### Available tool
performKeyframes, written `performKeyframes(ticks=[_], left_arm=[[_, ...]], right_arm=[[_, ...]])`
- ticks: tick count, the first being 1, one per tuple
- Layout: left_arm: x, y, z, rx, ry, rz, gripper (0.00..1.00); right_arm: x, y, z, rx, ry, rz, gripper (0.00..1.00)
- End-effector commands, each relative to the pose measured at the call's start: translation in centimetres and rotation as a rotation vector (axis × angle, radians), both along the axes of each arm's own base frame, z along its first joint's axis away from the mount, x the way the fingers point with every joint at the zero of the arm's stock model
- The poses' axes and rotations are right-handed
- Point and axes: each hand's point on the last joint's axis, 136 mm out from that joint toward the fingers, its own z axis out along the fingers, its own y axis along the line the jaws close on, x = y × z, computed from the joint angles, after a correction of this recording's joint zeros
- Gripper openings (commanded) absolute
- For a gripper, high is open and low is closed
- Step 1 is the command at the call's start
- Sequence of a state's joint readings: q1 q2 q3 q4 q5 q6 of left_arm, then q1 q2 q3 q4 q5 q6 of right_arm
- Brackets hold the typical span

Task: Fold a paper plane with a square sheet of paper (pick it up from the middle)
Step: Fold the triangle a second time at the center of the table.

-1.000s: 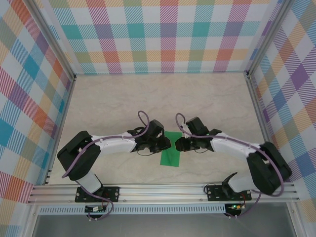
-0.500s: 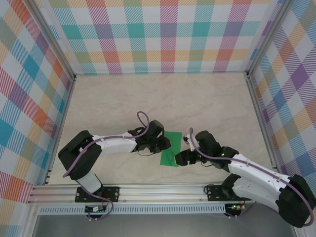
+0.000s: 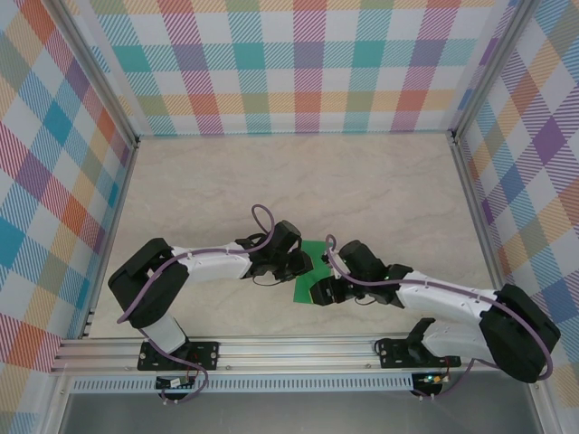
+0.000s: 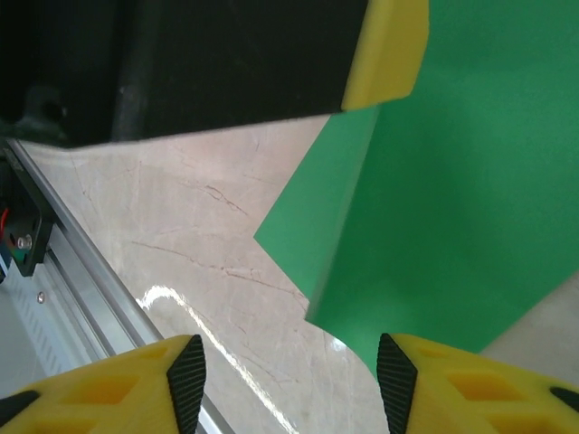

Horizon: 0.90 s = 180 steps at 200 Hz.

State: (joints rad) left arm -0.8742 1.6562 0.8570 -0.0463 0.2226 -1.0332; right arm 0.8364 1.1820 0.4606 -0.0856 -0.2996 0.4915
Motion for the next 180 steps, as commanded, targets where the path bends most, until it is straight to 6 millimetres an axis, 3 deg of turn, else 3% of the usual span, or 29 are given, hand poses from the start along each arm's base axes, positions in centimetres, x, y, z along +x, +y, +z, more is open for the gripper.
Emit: performKeyframes(ticks=[1, 72, 122, 180], left_arm=[[-0.1, -0.7, 0.3, -0.008, -0.004, -0.002, 0.23], [-0.1, -0.7, 0.6, -0.012, -0.007, -0.002, 0.23], [0.1, -0.6, 1.2, -0.015, -0.024, 0.003, 0.25], [0.3, 1.0, 2.2, 0.029, -0.068, 0.037, 0.35]], right_arm=[[1.0, 1.8, 1.4, 0.051, -0.035, 0.012, 0.45], [1.7, 1.0, 0.5, -0.008, -0.056, -0.025, 0.1], [2.0, 1.0, 0.7, -0.014, -0.061, -0.025, 0.0], [2.6, -0.3, 0.4, -0.031, -0.022, -0.038, 0.0]])
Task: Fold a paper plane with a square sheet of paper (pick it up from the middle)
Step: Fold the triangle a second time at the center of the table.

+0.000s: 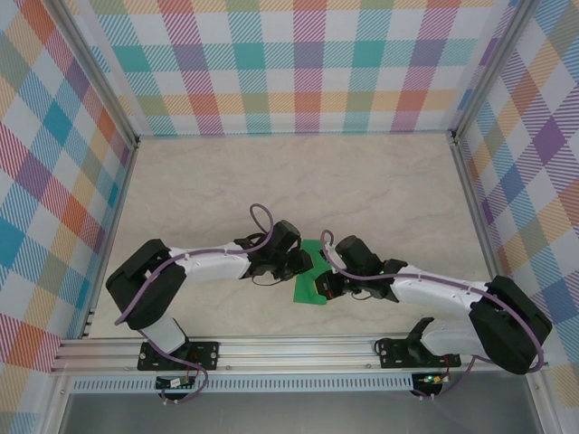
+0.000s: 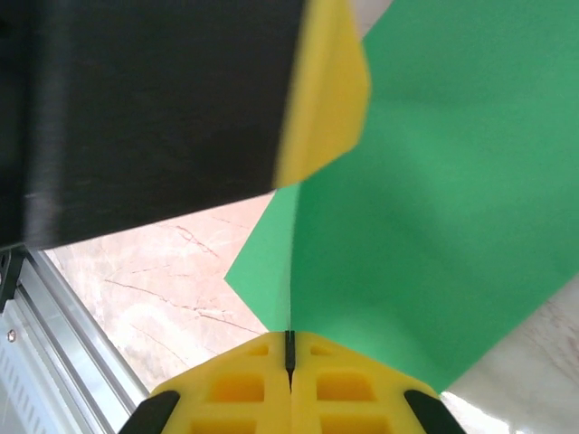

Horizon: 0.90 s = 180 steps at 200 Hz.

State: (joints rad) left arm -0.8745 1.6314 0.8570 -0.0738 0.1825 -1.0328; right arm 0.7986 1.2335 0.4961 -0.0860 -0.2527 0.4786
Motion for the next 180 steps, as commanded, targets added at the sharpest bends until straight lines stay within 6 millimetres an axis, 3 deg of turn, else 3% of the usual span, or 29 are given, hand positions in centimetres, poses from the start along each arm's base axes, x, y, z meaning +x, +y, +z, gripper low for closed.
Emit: performKeyframes(ticks=[1, 180], left_arm=[[0.0, 0.4, 1.8, 0.006, -0.046, 0.014, 0.35], [-0.8, 0.6, 2.0, 0.023, -0.045, -0.048, 0.34]], right_arm=[[0.4, 0.0, 0.7, 0.006, 0.005, 0.02, 0.0], [3.6, -2.8, -1.9, -0.241, 0.118, 0.0, 0.02]])
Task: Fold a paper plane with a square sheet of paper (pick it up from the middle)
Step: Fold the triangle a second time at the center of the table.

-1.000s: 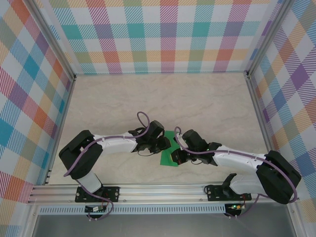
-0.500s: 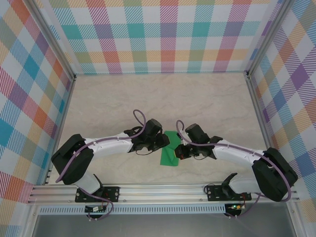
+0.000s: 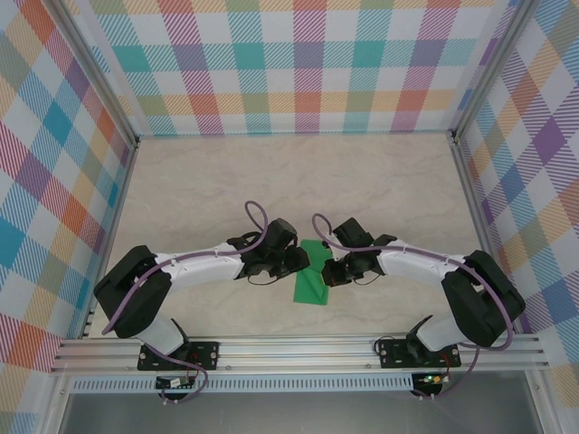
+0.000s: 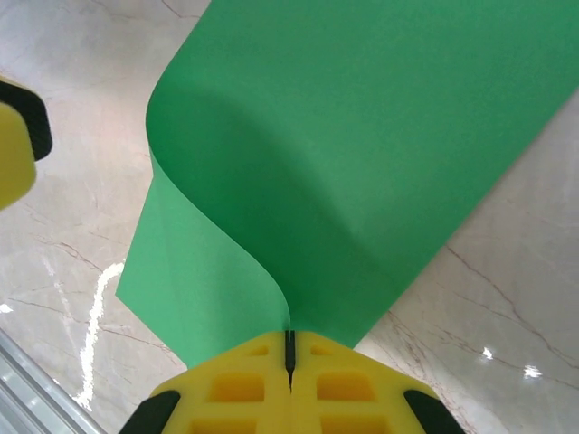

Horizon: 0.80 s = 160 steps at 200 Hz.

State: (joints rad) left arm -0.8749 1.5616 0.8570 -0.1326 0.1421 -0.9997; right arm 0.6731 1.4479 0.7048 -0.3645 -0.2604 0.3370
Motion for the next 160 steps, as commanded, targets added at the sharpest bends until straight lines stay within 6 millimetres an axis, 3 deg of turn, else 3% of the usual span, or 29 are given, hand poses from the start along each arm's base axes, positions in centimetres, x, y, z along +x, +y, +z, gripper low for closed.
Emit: performKeyframes(ticks=[1, 88, 160], left_arm=[[-0.9, -0.5, 0.4, 0.004, 0.006, -0.047, 0.34], [-0.9, -1.3, 0.2, -0.008, 0.017, -0.076, 0.31], [-0.9, -2.3, -0.2, -0.04, 0.035, -0.095, 0.22]], right_arm=[[0.9, -0.5, 0.1, -0.041, -0.014, 0.01, 0.02], [1.9, -0.5, -0.7, -0.085, -0.009, 0.015, 0.03], [1.9, -0.9, -1.1, -0.107, -0.006, -0.005, 0.04]])
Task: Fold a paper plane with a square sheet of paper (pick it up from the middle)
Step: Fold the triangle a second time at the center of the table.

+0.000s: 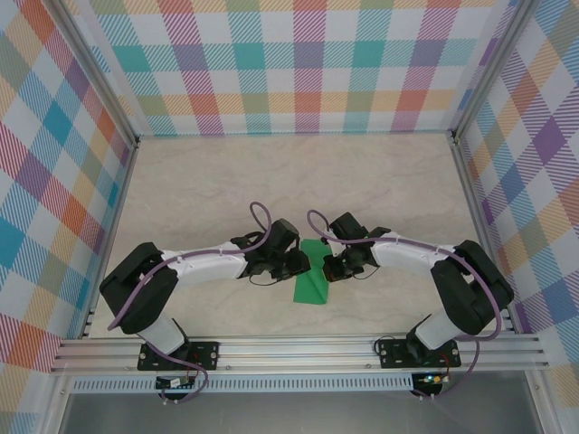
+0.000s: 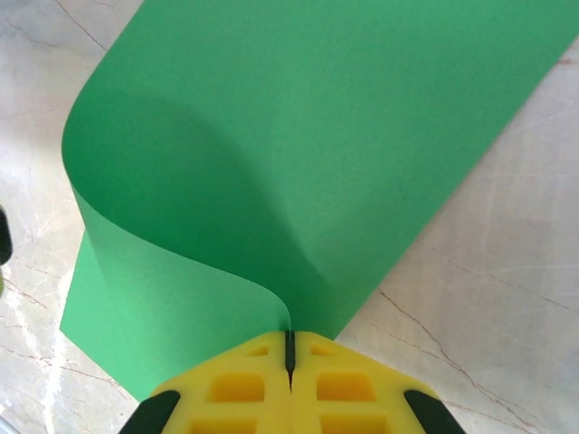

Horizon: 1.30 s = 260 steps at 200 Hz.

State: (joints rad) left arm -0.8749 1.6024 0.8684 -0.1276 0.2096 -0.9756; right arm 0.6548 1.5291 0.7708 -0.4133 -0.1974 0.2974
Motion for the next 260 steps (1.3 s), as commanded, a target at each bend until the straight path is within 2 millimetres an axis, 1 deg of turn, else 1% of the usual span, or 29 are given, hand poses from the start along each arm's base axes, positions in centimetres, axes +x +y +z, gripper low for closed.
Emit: performKeyframes(ticks=[1, 59, 93, 125, 148, 173, 200, 217, 260], left_arm=[[-0.1, -1.5, 0.7, -0.032, -0.009, -0.035, 0.21], [0.3, -2.3, 0.8, -0.058, -0.011, -0.025, 0.2], [0.5, -2.5, 0.8, -0.057, -0.011, -0.026, 0.2], [0.7, -2.7, -0.1, -0.048, 0.004, -0.019, 0.2], [0.8, -2.7, -0.6, -0.043, 0.01, -0.011, 0.2], [0.9, -3.0, -0.9, -0.043, 0.014, -0.008, 0.19], [1.0, -2.7, -0.9, -0.034, 0.008, 0.0, 0.2], [1.0, -2.6, -0.8, -0.033, 0.006, 0.002, 0.19], [1.1, -2.5, -0.8, -0.031, 0.005, 0.011, 0.19]], right_arm=[[0.4, -0.2, -0.1, -0.021, -0.002, -0.001, 0.04], [0.0, -0.4, -0.1, -0.013, 0.007, -0.022, 0.05], [-0.4, -0.5, 0.4, -0.003, 0.014, -0.034, 0.05], [-0.6, -0.4, 0.9, 0.025, 0.01, -0.045, 0.06], [-0.8, -0.4, 1.0, 0.034, 0.014, -0.051, 0.07], [-1.0, 0.0, 1.3, 0.069, 0.014, -0.055, 0.14], [-1.2, 0.4, 2.0, 0.117, 0.01, -0.061, 0.24], [-1.4, 1.0, 2.7, 0.172, 0.019, -0.056, 0.31], [-1.8, 2.3, 3.4, 0.279, 0.084, -0.079, 0.41]])
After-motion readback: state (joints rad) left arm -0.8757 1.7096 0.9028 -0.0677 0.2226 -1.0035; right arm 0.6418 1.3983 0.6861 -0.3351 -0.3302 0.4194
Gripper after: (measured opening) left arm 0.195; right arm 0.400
